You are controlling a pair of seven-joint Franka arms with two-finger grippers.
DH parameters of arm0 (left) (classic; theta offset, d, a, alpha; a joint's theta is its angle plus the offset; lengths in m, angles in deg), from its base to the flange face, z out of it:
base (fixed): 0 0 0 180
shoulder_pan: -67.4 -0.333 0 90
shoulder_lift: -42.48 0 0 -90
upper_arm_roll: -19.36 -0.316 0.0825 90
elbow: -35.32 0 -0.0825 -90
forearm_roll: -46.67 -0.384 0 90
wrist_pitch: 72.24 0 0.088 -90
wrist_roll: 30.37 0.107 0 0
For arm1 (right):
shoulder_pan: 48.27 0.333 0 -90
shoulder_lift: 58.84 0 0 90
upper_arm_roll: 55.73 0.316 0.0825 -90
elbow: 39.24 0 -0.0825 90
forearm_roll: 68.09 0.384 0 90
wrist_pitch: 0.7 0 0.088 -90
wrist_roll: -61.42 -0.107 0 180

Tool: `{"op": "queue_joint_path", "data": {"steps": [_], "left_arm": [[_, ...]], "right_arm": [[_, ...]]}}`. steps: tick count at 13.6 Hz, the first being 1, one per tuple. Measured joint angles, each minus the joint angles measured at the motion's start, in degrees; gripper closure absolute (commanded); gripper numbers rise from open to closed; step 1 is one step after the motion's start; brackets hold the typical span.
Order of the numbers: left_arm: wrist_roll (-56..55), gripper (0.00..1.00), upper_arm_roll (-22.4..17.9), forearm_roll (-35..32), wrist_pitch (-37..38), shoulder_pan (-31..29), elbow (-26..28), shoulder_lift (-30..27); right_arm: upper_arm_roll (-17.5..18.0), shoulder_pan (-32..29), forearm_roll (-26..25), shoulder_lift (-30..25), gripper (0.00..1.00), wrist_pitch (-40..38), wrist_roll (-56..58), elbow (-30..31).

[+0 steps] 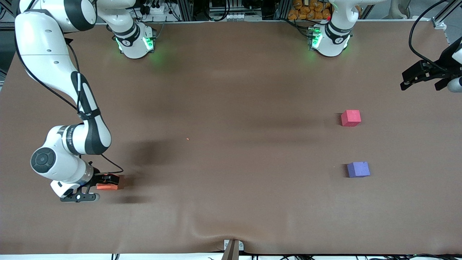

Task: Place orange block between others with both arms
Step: 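Reach the right gripper down over the orange cube, then close the right gripper on the orange cube and lift it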

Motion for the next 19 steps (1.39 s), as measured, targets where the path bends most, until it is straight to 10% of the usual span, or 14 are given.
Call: {"op": "queue_joint_path", "data": {"steps": [10,13,19], "left_arm": [[0.0,0.0,-0.1,0.0,-0.2,-0.1,0.2,0.4],[0.0,0.0,-0.1,0.0,-0.2,-0.1,0.2,0.6],[0.0,0.0,0.0,0.0,-0.9,-0.1,0.1,0.8]], "right_arm": [[0.0,-0.3,-3.4,2.2,0.0,3.5,1.5,0.2],[0.0,-0.3,-3.4,2.5,0.57,4.0,1.5,0.2],[0.1,-0.2,-3.4,2.4,0.99,4.0,-1.2,0.3]]}}
